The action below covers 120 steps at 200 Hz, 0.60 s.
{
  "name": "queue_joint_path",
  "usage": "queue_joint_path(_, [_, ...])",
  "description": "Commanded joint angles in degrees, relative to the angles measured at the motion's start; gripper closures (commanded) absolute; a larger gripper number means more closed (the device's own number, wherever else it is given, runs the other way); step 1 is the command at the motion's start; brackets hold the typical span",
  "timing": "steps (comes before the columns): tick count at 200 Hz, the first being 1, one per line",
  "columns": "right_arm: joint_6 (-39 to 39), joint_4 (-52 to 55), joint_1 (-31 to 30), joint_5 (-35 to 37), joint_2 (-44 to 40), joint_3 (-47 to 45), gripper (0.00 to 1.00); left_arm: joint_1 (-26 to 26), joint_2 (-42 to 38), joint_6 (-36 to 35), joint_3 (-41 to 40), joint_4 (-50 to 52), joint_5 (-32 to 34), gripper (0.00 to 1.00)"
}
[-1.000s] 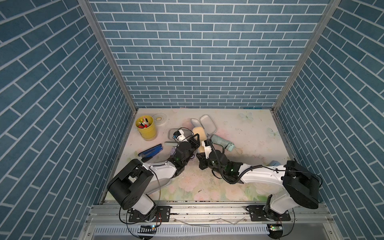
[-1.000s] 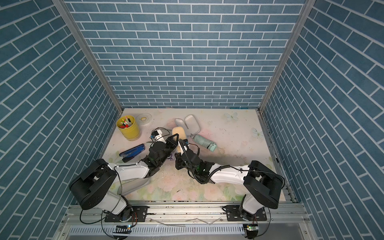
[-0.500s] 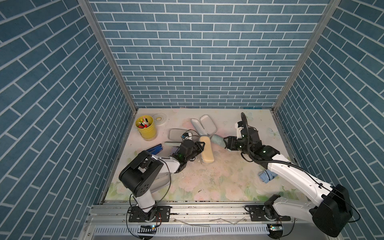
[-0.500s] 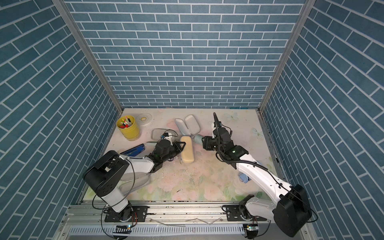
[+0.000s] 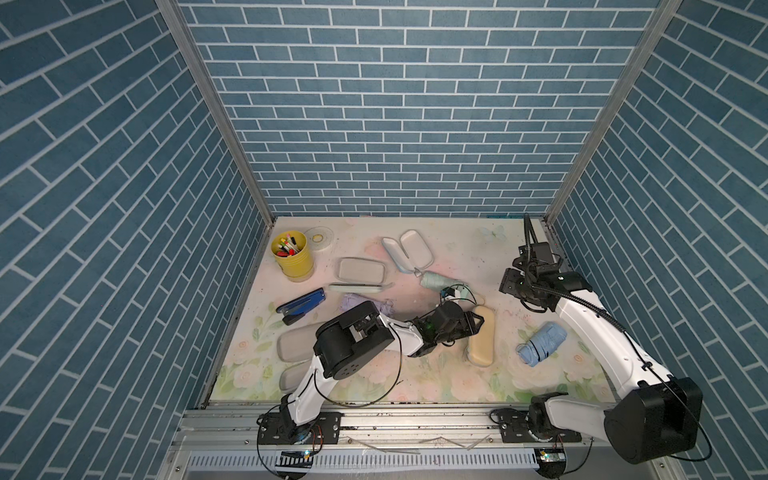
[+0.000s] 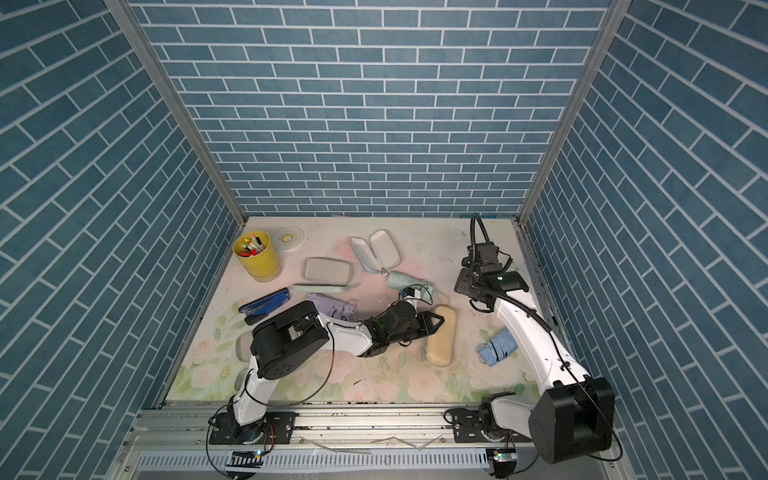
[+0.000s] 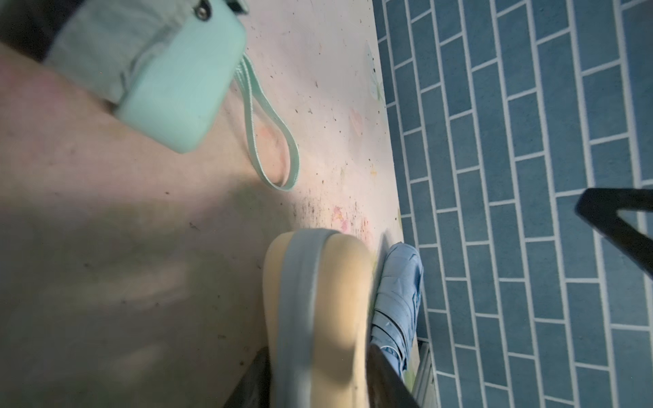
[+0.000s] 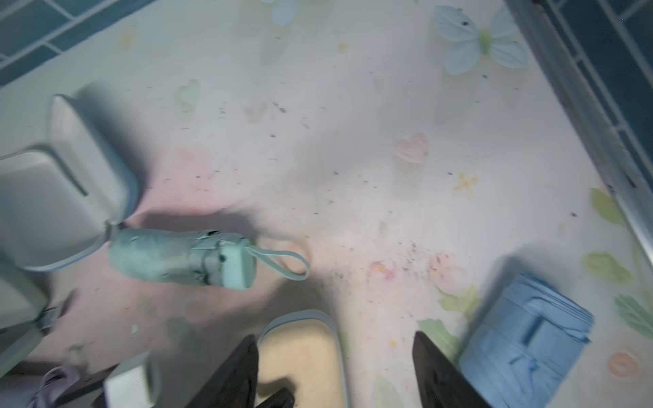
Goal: Put umbrellas into zippered umbrella sleeves
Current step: Place the umbrella sleeve at the center of the board.
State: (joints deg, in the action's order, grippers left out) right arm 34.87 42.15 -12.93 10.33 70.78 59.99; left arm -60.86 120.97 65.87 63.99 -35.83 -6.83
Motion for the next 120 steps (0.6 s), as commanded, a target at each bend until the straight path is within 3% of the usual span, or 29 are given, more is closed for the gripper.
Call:
queue_joint_path(1, [5.1,8.0,2.6,3.4,-1.0,-3.1,0.27,0.6,-4.2,-4.6,1.1,10.1,0.1,0.28])
queue_joint_path(20, [5.9,9.0,4.1,3.9,-1.1,-4.7,0.27,1.5,-8.6,-9.5,0.1,18.2,0.3,0.16])
queue_joint_path(43, [4.3,6.5,2.5,-1.7,-0.5,-5.2,0.29,4.8,-16.3,-17.1,-1.8,27.0,0.0,0.1])
queue_joint_path(67, [4.0,6.2,-8.6,1.0,3.0,-2.3,0.29,7.6,-29.9,-28.2,-5.0,40.3,8.5,0.03])
queue_joint_path(84, [2.4,1.8,-14.2,-1.3,5.7,-1.3,0.29,10.8,-38.7,-32.5,-9.0,47.4,14.4,0.01])
queue_joint_path(104, [-2.4,-5.2,-20.2,-4.6,11.4,1.9,0.29,18.4,-47.2,-32.4,-13.7,55.8,18.8,0.01])
queue_joint_path(120, [-8.0,-9.9,-25.4,-6.7,17.3,7.5,0.29,26.2,-53.5,-33.2,-17.1,58.3,16.2,0.01])
